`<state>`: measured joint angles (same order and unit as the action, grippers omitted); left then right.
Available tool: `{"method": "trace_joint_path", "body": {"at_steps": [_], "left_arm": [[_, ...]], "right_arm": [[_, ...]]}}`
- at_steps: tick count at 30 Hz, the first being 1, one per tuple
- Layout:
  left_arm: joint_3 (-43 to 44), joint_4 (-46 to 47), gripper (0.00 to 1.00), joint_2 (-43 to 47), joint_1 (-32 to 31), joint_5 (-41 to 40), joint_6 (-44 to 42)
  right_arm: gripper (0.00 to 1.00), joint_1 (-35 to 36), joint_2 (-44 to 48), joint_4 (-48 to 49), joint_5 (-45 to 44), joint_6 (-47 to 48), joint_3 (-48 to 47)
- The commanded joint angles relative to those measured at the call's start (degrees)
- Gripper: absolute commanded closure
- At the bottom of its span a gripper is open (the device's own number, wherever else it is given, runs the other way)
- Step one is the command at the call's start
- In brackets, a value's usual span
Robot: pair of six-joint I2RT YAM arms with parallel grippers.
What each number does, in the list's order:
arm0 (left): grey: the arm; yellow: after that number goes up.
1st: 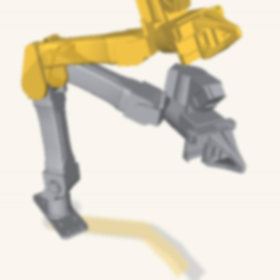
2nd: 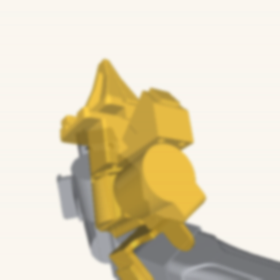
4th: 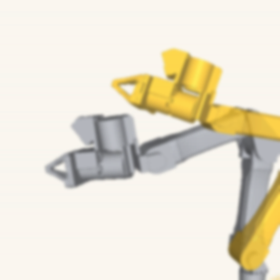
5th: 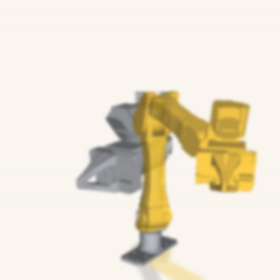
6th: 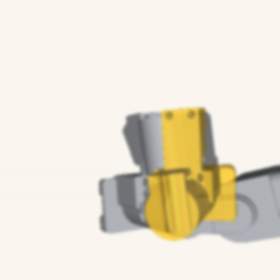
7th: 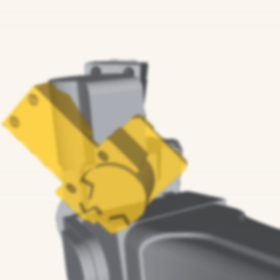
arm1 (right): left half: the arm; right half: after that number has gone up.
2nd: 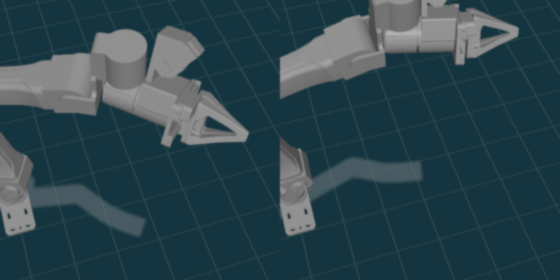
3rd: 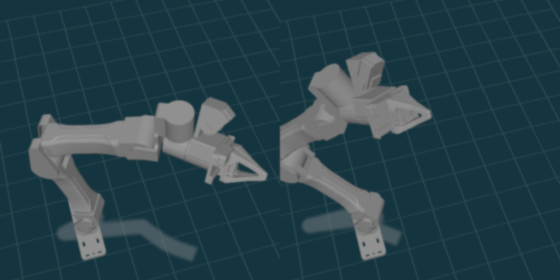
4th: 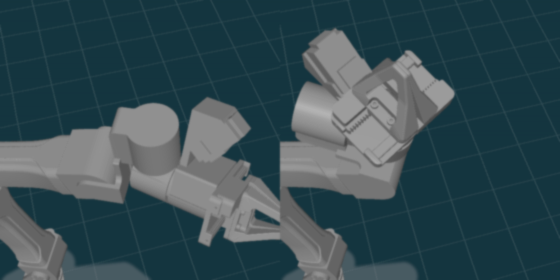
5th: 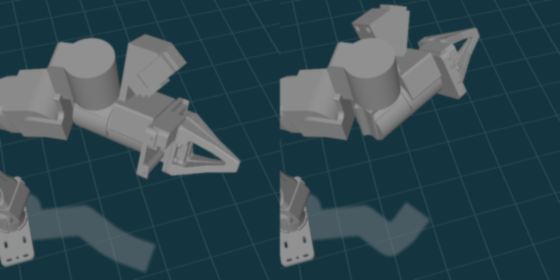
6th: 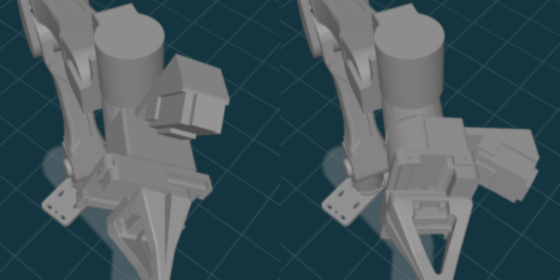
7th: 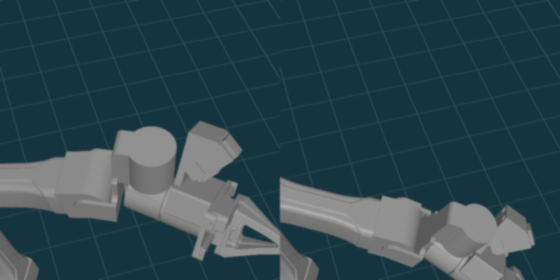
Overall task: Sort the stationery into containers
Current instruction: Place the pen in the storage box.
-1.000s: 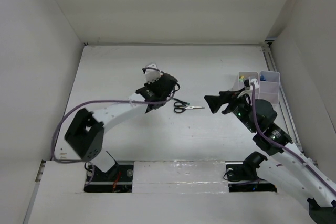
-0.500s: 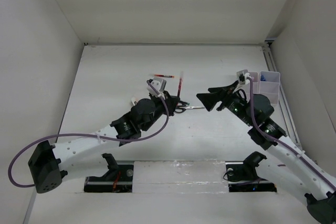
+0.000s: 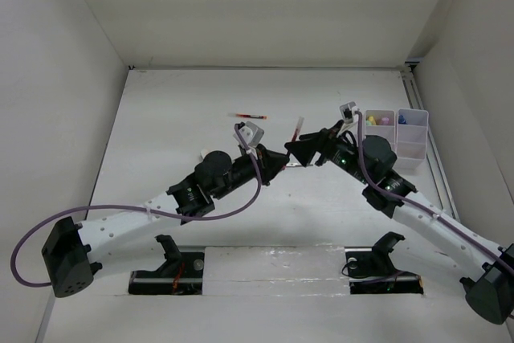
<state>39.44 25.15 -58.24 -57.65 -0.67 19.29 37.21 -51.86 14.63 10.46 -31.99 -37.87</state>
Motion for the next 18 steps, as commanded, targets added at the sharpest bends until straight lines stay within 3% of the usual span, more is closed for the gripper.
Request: {"method": "trace_joint_path", "body": {"at_steps": [1, 6, 10, 11, 13, 14, 16, 17, 18], "left_arm": [[0.5, 3.9, 1.00, 0.3, -0.1, 2.6, -1.0], [1.0, 3.9, 1.00, -0.8, -0.1, 5.1, -1.0], [1.0, 3.9, 1.00, -0.8, -0.1, 6.1, -1.0], [1.0, 3.9, 1.00, -1.4, -0.1, 6.1, -1.0], [1.5, 3.9, 1.00, -1.4, -0.1, 6.6, -1.0], [1.5, 3.2, 1.00, -2.0, -0.1, 6.6, -1.5], [2.2, 1.6, 1.00, -2.0, -0.1, 5.6, -1.5], [2.2, 1.6, 0.98, -2.5, -0.1, 4.9, -1.5], [2.9, 0.3, 0.86, -2.5, -0.1, 4.0, -2.1]], "right_arm": [[0.19, 0.6, 0.6, 5.7, 0.8, -0.4, -2.2], [0.34, 0.6, -0.8, 6.2, -0.4, -0.4, -2.7], [0.53, 0.6, -2.4, 7.3, 0.8, -0.4, -3.9], [0.65, 0.6, -3.0, 7.3, 1.3, -0.4, -3.9], [0.77, 1.1, -3.7, 7.8, 1.3, -0.4, -4.5], [0.92, 1.1, -3.7, 7.8, 1.9, -0.4, -5.0], [1.00, 1.1, -4.3, 7.8, 1.9, -0.4, -5.6], [1.00, 1.1, -4.3, 7.8, 1.9, 0.1, -5.6], [1.00, 1.1, -4.3, 7.8, 1.3, 0.6, -5.6]]}}
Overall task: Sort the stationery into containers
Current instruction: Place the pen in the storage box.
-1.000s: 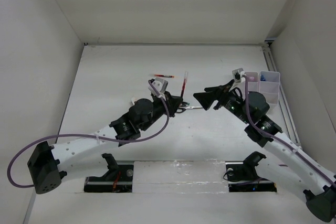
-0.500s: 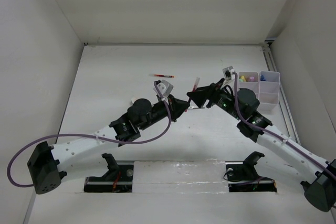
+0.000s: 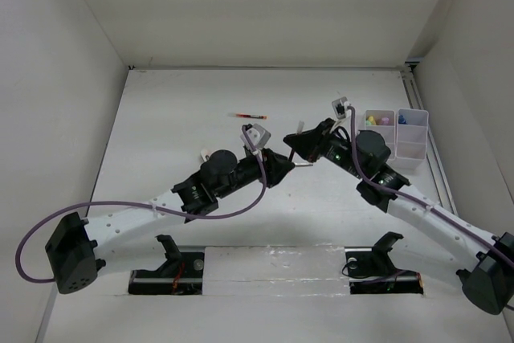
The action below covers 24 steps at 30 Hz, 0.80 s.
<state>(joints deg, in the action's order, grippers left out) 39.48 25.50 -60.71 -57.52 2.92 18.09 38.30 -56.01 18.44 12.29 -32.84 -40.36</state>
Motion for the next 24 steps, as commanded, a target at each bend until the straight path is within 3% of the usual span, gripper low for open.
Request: {"method": "trace_joint_path", "body": {"at_steps": [1, 3, 4, 13, 24], "left_arm": [[2.9, -0.1, 0.70, 0.0, -0.2, -0.5, -0.9], [2.3, -0.1, 0.37, 1.5, -0.2, -3.1, -0.9], [2.3, -0.1, 0.01, 2.1, -0.2, -4.4, -0.9], [0.9, -7.4, 0.00, 6.7, -0.2, -14.5, 3.2], [-0.3, -22.0, 0.00, 11.4, -0.2, -23.6, 11.8]], "right_arm": [[1.00, 0.0, -0.2, 4.0, -1.0, 2.5, -3.6], [1.00, 0.0, -0.2, 2.5, -3.4, 3.1, -3.6], [1.00, 0.0, -0.2, 2.0, -4.5, 4.0, -3.6], [1.00, -4.0, -1.5, 1.2, -15.5, 19.6, -3.1], [1.00, -25.2, -3.8, 1.2, -19.2, 23.3, -1.4]]}}
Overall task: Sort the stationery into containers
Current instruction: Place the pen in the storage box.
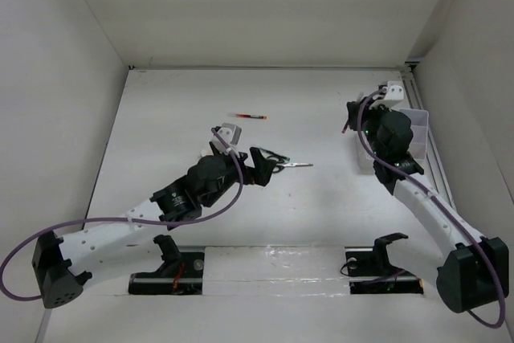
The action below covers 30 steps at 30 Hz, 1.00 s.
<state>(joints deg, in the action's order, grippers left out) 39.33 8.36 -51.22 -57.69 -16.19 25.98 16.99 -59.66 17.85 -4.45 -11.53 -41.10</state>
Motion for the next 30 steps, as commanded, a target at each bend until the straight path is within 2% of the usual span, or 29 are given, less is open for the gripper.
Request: {"method": "trace_joint_path", "body": {"at_steps": [1, 5, 11, 19, 24, 30], "left_arm": [[-0.1, -6.1, 0.00, 1.9, -0.1, -5.1, 4.6], [0.4, -11.2, 0.00, 1.9, -0.1, -8.2, 8.1], [-1.3, -12.3, 0.00, 0.0, -0.1, -9.2, 9.4], [-4.3, -10.6, 0.00, 0.0, -0.1, -5.4, 8.8], [-4.8, -9.5, 0.00, 1.0, -0.1, -1.9, 8.3], [-4.8, -8.9, 0.00, 2.2, -0.1, -0.3, 8.3]], "right_arm": [[1.00, -5.2, -0.8, 2.4, -3.2, 2.0, -0.6], [1.00, -11.1, -5.2, 3.6, -6.4, 1.2, -1.6], [1.00, -18.2, -9.3, 3.0, -15.1, -3.1, -3.5], [1.00, -21.9, -6.6, 4.1, -22.9, -4.3, -0.6], [0.98, -26.9, -6.7, 6.0, -27.8, -7.9, 0.6], [0.96, -31.4, -9.3, 7.2, -27.0, -12.5, 0.1]]}}
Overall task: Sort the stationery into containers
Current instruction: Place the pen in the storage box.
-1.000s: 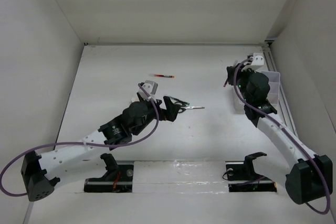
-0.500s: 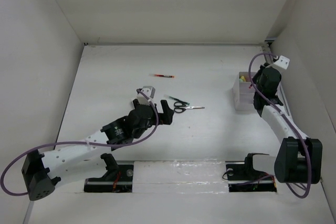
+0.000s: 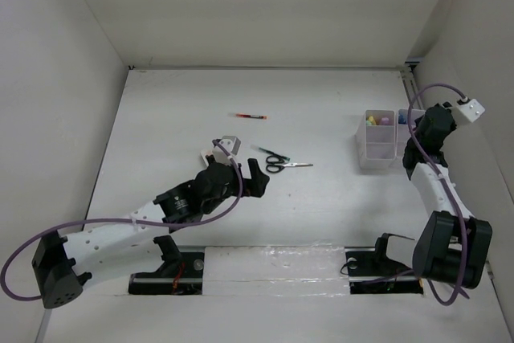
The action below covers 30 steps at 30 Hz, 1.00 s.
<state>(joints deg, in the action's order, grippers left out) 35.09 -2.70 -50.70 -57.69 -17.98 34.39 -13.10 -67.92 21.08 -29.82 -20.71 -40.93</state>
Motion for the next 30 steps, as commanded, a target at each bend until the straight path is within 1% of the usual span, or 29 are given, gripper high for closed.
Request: {"method": "trace_joint_path", "body": {"at_steps": [1, 5, 10, 13, 18, 24, 27, 29, 30], "left_arm": [[-1.1, 2.2, 0.00, 1.7, -0.1, 1.5, -0.1], [-1.1, 2.7, 0.00, 1.7, -0.1, 2.1, -0.6], [-1.1, 2.7, 0.00, 1.7, -0.1, 2.1, -0.6], [-1.1, 2.7, 0.00, 1.7, -0.1, 2.8, -0.6], [-1.1, 3.2, 0.00, 1.7, -0.1, 3.3, -0.6], [-1.1, 3.2, 0.00, 1.7, -0.1, 3.3, -1.2], [-1.1, 3.2, 0.00, 1.1, -0.1, 3.3, -1.2], [-1.1, 3.2, 0.00, 1.1, -0.1, 3.3, -1.2], [-1.1, 3.2, 0.00, 1.1, -0.1, 3.3, -1.2]], "right_arm": [[0.96, -1.9, -1.6, 4.7, -0.8, -3.3, -0.1], [0.96, -1.9, -4.6, 4.1, -0.2, -3.3, -2.7], [0.96, -2.5, -8.5, 4.1, -0.2, -4.7, -2.7], [0.96, -3.1, -10.0, 4.9, 1.4, -4.7, -2.7], [0.95, -3.1, -10.6, 9.6, 3.8, -5.2, -1.3], [0.94, -3.1, -13.1, 9.6, 5.0, -6.5, -0.7], [0.93, -3.1, -12.6, 9.6, 5.0, -7.1, 0.4], [0.91, -3.1, -12.1, 9.6, 5.0, -7.1, 0.9], [0.89, -3.1, -11.4, 9.6, 5.0, -7.1, 0.9]]}}
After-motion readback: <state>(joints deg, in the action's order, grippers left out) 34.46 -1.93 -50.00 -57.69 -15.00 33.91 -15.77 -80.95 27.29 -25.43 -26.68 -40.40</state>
